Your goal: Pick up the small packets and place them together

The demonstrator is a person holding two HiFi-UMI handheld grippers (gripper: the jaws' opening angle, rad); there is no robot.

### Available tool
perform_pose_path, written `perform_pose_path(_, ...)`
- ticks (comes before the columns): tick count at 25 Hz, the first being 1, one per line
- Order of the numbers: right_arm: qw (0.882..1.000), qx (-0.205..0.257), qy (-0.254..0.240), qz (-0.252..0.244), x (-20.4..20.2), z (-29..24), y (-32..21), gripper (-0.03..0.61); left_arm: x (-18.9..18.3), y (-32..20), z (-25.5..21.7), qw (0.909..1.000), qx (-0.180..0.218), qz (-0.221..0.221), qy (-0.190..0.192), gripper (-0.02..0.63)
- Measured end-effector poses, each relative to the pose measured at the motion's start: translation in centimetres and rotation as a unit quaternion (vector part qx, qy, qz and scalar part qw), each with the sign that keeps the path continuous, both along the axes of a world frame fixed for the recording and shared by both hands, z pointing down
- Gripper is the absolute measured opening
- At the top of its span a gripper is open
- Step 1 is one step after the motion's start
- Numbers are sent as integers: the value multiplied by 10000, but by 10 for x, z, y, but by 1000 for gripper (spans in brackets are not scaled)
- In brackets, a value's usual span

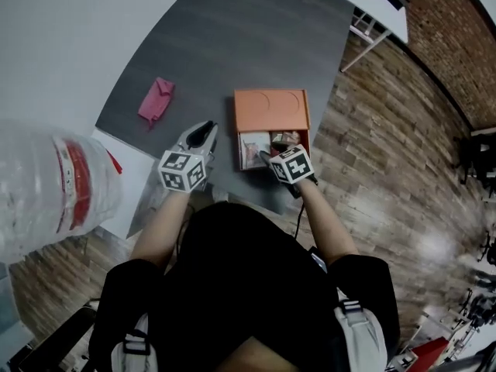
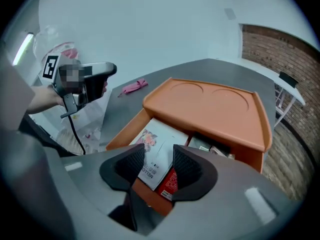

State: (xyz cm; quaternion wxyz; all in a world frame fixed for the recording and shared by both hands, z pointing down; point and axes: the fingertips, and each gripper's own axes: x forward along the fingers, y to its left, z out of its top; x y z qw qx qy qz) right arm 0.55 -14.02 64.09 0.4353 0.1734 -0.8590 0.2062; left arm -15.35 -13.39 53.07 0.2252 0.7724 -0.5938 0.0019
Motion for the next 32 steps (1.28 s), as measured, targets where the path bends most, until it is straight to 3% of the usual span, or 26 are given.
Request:
perform_pose_path(8,9972,-442,334,-500,-6,22,-11,198,-14,26,18,9995,-209,-205,122,52)
perform_pose_path(14,9956,-721,540,-251,0,36,-7,263,-10,30,28,9990,-341,-175,236,51)
perform_pose_path(20,9957,-773,383,-337,-7,32,-1,255,-1,29,36,9985,-443,-93,316,49)
perform_pose_path(24,9941,-961,28,-492,-14,22,9,206,-1,32,43,9979,-535,-118,356,49)
perform_pose_path(32,9936,-1066,276,-260,-12,30,2,252,-3,38,48,9970,-655,-174,380,49)
